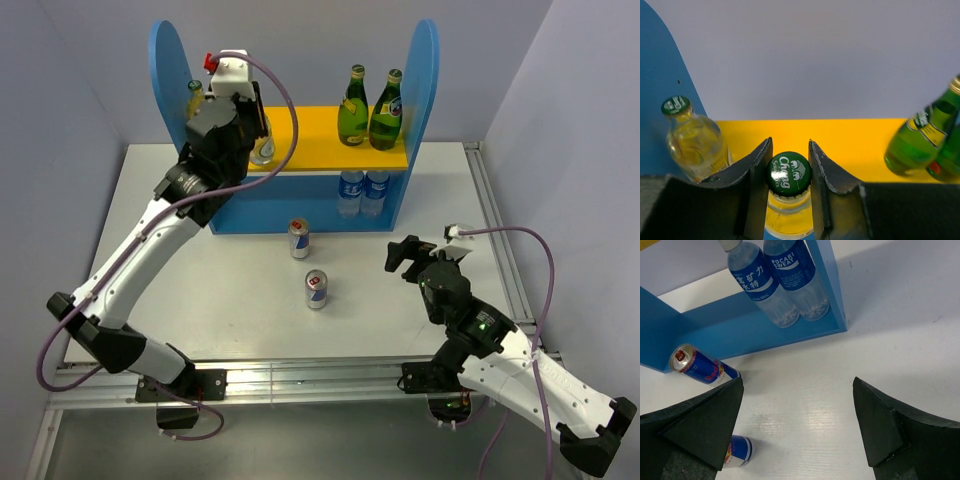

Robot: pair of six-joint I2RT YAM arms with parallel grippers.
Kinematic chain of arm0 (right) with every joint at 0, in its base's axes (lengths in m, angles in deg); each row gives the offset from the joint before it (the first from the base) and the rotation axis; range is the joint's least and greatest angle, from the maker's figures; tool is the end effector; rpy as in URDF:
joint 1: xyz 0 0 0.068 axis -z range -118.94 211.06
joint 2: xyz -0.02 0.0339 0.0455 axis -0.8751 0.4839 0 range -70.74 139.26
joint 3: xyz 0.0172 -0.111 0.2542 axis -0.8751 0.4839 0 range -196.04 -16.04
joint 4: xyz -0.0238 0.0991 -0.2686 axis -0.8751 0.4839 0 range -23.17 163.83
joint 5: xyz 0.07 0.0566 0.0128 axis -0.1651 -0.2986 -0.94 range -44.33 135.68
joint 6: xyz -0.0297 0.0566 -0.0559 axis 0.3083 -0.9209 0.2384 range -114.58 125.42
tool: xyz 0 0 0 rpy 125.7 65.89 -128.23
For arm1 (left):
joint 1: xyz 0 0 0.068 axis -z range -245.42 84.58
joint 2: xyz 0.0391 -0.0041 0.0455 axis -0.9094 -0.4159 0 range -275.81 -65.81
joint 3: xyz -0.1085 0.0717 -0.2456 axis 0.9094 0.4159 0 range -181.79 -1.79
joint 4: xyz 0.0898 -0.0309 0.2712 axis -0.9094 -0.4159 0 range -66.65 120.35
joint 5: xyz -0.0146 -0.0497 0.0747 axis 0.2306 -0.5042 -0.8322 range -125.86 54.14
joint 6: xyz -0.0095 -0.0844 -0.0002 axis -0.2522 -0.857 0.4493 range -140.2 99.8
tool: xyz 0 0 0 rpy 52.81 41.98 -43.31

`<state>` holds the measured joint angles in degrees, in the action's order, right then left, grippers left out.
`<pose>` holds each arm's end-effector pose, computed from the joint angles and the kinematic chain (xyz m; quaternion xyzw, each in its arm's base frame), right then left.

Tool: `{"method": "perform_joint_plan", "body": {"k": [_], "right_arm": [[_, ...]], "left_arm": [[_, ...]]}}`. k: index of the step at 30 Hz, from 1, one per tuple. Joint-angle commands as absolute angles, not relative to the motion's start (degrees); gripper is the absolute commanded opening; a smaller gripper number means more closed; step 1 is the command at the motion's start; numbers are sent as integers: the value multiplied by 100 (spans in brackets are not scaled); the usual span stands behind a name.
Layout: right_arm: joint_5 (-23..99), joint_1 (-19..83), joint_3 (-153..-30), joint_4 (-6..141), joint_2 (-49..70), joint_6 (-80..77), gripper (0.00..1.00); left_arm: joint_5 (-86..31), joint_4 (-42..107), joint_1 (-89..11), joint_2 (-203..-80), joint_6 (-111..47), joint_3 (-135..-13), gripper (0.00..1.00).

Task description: Place and organize the beverage onto the shelf

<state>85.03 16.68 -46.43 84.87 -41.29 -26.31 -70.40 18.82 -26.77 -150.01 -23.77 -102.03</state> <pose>0.1637 0.0941 0.2716 0.1153 0.7748 0.1316 0.6075 0.3177 -0.2001 0.5249 -0.0125 0.6837 -0.0646 0.7268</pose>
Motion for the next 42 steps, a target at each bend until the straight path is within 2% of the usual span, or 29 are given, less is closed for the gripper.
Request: {"method": "perform_joint_plan", "body": {"k": [1,13,25,27,28,29,31,32,34,35,37,42], "right_arm": [[8531,1641,-4557,8353,-4261,-2684,97],[8514,1641,-4566,8344,-4235,-2684,97],[8443,1641,-4574,8291,-4130,-2666,97],[8443,1641,-4566,8283,-4121,-2666,97],[8443,1641,-4574,8283,-4121,-2666,97],[8443,1641,-4583,8283,-4095,-2666,97],[8443,1641,-4583,8291,-4086,-2666,97],[8461,1633,-4583,8291,-4086,-2684,97],[8444,1641,-4583,8300,-4095,-2675,97],[8452,1641,-4583,8291,-4095,-2666,97],[8443,1633,-4583,8291,-4086,-2666,97],[8435,1641,-4583,8274,-4068,-2675,97]], "left_arm": [[-6987,2648,-2876,-15246,-2117,-10821,0],[-6899,2508,-3386,-16169,-1879,-11648,0],[-6908,2797,-3809,-15950,-1932,-11007,1],[-6899,2833,-3844,-15932,-1967,-10954,4],[-6891,2842,-3844,-15932,-1967,-10919,7],[-6882,2868,-3844,-15932,-1967,-10910,14],[-6873,2850,-3853,-15932,-1967,-10936,24],[-6882,2850,-3853,-15915,-1967,-10945,36],[-6882,2868,-3844,-15897,-1967,-10919,49],[-6891,2868,-3844,-15888,-1967,-10919,63],[-6908,2877,-3853,-15844,-1967,-10910,74],[-6961,2833,-3844,-15853,-1967,-10980,85]]}}
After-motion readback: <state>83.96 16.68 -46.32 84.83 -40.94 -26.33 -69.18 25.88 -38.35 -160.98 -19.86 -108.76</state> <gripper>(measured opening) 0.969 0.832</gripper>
